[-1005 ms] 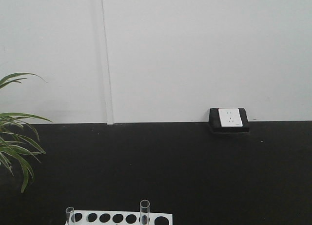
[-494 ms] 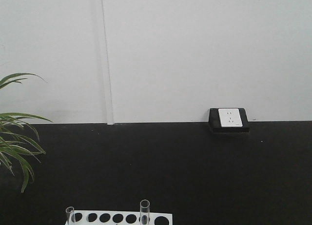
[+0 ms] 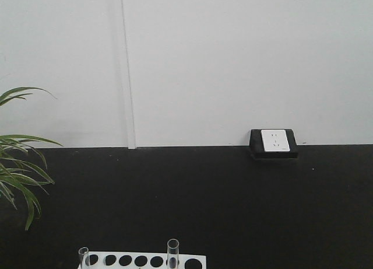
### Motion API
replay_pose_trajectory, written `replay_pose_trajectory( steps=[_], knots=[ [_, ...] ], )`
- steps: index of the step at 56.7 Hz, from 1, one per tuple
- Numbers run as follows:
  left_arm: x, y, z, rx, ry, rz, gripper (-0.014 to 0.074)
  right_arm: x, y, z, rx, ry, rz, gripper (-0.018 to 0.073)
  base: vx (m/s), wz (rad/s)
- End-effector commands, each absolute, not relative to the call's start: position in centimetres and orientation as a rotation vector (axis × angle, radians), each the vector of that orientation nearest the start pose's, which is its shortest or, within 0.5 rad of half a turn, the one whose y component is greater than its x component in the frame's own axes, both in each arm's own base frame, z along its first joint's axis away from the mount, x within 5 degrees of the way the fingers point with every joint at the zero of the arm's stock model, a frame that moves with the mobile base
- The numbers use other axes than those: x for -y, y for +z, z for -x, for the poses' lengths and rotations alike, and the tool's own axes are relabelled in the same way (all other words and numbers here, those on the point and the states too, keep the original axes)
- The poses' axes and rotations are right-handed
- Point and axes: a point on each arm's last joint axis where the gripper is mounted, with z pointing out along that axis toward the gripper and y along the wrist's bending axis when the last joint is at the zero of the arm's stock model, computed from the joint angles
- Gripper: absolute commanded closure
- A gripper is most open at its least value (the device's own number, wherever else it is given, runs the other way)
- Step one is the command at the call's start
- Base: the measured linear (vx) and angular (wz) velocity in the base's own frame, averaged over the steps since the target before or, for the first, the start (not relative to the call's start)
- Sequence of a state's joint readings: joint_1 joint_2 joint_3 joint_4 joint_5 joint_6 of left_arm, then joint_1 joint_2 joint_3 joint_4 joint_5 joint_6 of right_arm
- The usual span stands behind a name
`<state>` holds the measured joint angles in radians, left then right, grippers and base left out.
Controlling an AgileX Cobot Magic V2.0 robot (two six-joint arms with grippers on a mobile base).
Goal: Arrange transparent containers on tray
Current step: 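Move the left gripper down around a clear glass tube in the rack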
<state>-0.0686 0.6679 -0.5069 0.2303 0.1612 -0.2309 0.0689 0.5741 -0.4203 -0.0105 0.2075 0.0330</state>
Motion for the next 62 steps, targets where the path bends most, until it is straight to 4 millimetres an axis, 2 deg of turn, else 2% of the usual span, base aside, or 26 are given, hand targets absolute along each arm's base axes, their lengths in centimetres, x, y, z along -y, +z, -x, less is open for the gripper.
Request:
replay_pose_trajectory(
  steps=[1, 12, 18, 23, 37, 52, 62],
  knots=[
    [0.7, 32.2, -14.8, -1.756, -0.023, -0.04, 0.0394, -0.9, 30.3, -13.2, -1.772, 0.053, 0.055, 0.0435, 0.0, 0.0],
    [0.6, 31.5, -14.9, -1.824, -0.007, -0.035, 0.0203, -1.0, 29.6, -14.2, -1.816, 0.053, 0.055, 0.0237, 0.0, 0.0],
    [0.7, 31.7, -15.0, -1.809, -0.015, -0.032, 0.0153, -1.0, 29.3, -14.7, -1.834, 0.052, 0.056, 0.0138, 0.0, 0.0],
    [0.7, 31.5, -15.1, -1.818, -0.026, -0.02, 0.0148, -1.0, 29.1, -15.0, -1.837, 0.061, 0.047, 0.0093, 0.0, 0.0],
    [0.9, 30.8, -16.6, -1.84, -0.035, -0.033, 0.0146, -1.1, 29.0, -15.6, -1.828, 0.137, -0.041, 0.0081, 0.0, 0.0],
    [2.3, 31.7, -20.4, -1.55, -0.14, -0.112, 0.0146, -1.2, 29.0, -15.7, -1.831, 0.156, -0.064, 0.0081, 0.0, 0.0],
    [4.3, 29.6, -22.0, -1.632, -0.205, -0.205, 0.0146, -1.2, 28.9, -15.7, -1.834, 0.156, -0.064, 0.0081, 0.0, 0.0]
  ],
)
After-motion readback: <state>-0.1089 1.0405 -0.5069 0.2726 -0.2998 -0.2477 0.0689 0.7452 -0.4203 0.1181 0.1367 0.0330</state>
